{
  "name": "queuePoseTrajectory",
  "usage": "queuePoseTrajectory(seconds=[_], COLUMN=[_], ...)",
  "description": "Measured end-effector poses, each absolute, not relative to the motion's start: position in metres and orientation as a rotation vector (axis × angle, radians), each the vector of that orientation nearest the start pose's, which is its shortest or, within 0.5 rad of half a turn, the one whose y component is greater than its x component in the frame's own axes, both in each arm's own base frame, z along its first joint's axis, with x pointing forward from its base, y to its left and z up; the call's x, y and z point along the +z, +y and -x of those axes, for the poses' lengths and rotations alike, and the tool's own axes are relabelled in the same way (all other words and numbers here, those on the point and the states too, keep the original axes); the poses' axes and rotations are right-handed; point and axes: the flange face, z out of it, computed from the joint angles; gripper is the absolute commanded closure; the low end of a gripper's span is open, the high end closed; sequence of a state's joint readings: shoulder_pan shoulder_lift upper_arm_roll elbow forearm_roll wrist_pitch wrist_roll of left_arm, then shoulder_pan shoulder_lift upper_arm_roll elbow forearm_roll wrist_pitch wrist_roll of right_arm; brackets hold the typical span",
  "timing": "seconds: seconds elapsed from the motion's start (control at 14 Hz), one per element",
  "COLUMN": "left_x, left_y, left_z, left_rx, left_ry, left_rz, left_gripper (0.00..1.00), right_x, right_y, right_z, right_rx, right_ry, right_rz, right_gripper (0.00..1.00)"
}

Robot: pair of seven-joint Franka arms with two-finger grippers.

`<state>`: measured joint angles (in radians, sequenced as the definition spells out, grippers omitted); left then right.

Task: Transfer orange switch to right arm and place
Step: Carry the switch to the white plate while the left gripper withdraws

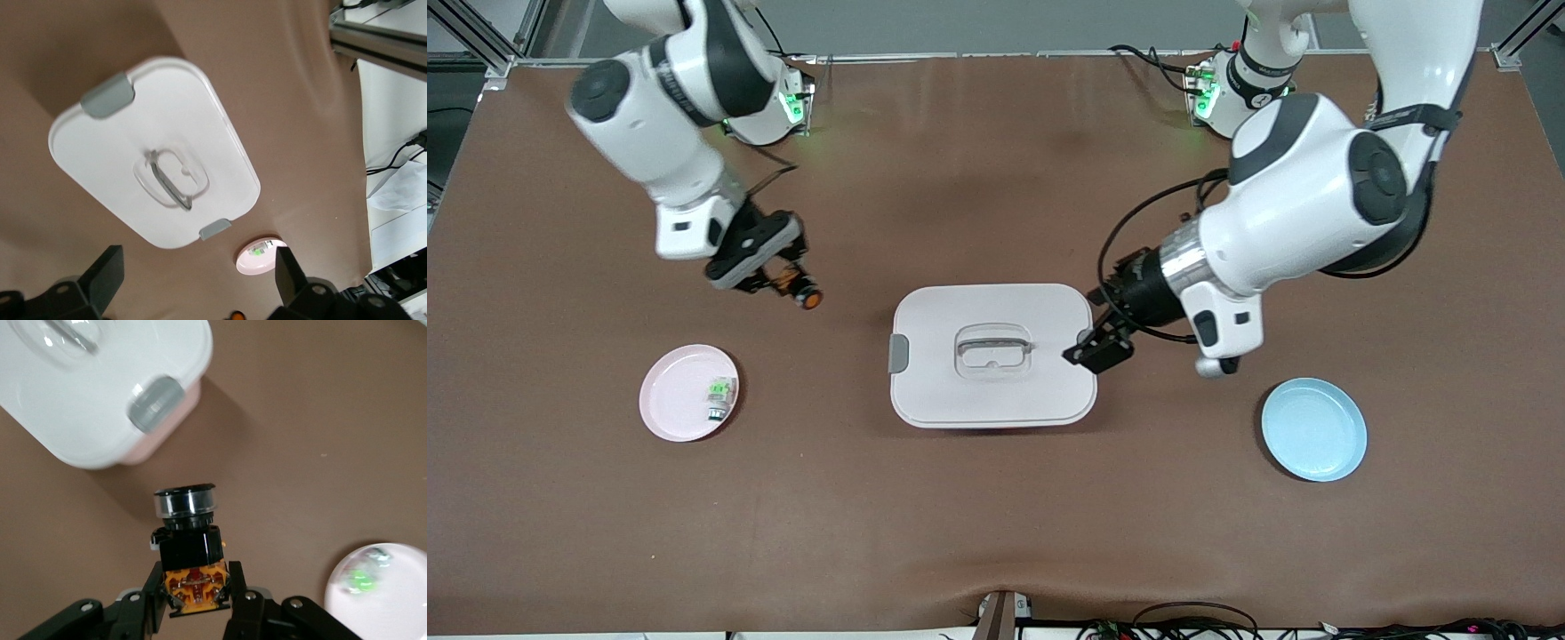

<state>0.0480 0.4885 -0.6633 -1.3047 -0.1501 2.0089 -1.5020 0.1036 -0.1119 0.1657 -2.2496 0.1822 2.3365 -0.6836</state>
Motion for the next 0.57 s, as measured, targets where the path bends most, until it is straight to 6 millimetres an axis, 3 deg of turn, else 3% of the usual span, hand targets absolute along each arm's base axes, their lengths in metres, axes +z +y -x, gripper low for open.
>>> queuePoseTrajectory(seconds=[0.29,0.43,0.57], left_x=[0.537,0.533,0.53], left_y=[-0.305,-0.294,-0.27], left_z=[-0.631,-0.633,-0.639], left_rx=[0.186,0.165,0.16], left_ry=[-1.449,-1.3,-1.16], left_rz=[3.19,3.222,3.249], left_gripper=[0.0,0.0,0.0], right_x=[0.413,0.39,0.368], right_y=[0.032,-0.004,-0.025], right_z=[-0.526,-0.534,-0.547], right_rx=[-0.314,-0.25,-0.151], right_ry=[-1.653,-1.812,-1.973], right_rz=[2.635,2.562,2.509], right_gripper=[1.0,1.0,1.0])
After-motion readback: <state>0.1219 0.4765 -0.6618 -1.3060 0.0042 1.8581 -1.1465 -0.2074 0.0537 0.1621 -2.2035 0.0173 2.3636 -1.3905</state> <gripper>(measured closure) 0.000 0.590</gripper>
